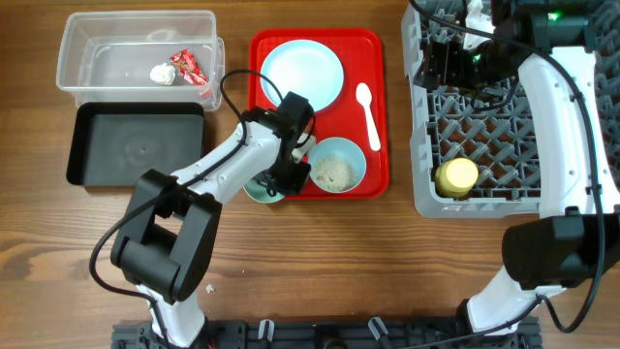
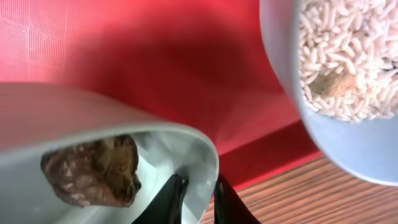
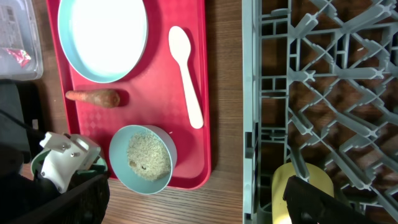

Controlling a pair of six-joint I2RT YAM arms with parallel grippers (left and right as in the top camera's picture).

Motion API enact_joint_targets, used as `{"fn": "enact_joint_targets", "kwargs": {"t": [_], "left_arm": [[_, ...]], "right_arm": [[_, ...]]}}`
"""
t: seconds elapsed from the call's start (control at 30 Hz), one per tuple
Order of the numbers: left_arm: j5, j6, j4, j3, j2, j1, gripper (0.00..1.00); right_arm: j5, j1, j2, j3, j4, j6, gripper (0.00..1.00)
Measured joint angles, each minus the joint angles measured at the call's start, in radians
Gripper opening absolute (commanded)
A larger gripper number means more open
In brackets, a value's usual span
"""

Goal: Sort waste into correct bins and load items into the dishwasher rack
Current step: 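Grasp the rim of the mint bowl with the left gripper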

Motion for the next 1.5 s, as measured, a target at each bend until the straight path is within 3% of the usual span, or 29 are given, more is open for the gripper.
{"fn": "enact_joint_targets", "kwargs": {"t": [0.07, 0.27, 0.43, 0.57, 0.77, 1.23, 1.37, 1.5], "left_arm": [[0.000, 0.002, 0.005, -0.003, 0.000, 0.000, 0.09], [0.000, 0.005, 0.010, -0.006, 0.000, 0.000, 0.13], [-0.001, 0.007, 0.005, -0.003, 0.000, 0.000, 0.21], [-0.010, 0.008, -0.021, 0.021, 0.000, 0.000, 0.35], [-0.062, 0.007, -0.047, 0.068, 0.000, 0.000, 0.40], [-0.163, 0.010, -0.011, 0.068, 0.000, 0.000, 0.24], [-0.165, 0.008, -0.005, 0.068, 0.000, 0.000, 0.04], [-0.169, 0.011, 0.006, 0.070, 0.000, 0.000, 0.04]], "right_arm": [[0.000, 0.000, 0.000, 0.000, 0.000, 0.000, 0.92], [0.000, 0.000, 0.000, 0.000, 0.000, 0.000, 0.92], [0.000, 0.000, 0.000, 0.000, 0.000, 0.000, 0.92], [0.000, 0.000, 0.000, 0.000, 0.000, -0.004, 0.92], [0.000, 0.000, 0.000, 0.000, 0.000, -0.022, 0.92], [0.000, 0.000, 0.000, 0.000, 0.000, -0.026, 0.92], [0.000, 0.000, 0.000, 0.000, 0.000, -0.026, 0.92], [0.000, 0.000, 0.000, 0.000, 0.000, -0.026, 0.92]]}}
